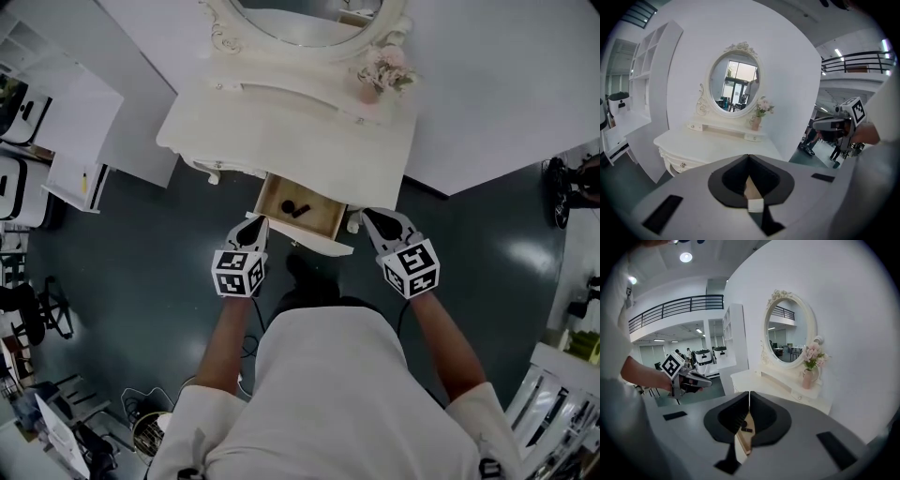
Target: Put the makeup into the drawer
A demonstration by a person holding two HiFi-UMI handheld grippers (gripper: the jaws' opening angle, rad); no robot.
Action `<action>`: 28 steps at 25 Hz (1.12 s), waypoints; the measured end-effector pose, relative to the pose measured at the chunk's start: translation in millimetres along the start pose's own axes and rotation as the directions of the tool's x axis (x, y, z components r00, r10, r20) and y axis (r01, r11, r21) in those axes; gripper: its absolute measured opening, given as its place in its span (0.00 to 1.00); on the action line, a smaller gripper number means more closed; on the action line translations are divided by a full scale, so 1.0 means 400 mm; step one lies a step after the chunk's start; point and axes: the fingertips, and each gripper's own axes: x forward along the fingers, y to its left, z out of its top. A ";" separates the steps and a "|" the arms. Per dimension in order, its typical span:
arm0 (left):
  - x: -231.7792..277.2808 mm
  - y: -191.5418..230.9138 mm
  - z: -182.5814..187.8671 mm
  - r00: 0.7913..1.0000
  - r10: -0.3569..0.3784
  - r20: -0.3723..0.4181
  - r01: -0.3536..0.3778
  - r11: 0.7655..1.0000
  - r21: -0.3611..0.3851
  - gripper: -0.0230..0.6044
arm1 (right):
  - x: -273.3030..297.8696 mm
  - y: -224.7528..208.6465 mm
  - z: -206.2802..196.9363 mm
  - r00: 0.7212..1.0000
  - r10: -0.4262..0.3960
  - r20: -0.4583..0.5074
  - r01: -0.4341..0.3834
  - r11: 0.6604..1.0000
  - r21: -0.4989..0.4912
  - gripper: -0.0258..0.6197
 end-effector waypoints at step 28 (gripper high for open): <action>-0.335 -0.031 0.061 0.980 0.026 0.195 -0.033 0.999 0.032 0.06 | -0.190 0.075 0.021 0.987 -0.104 0.122 0.107 0.994 -0.025 0.09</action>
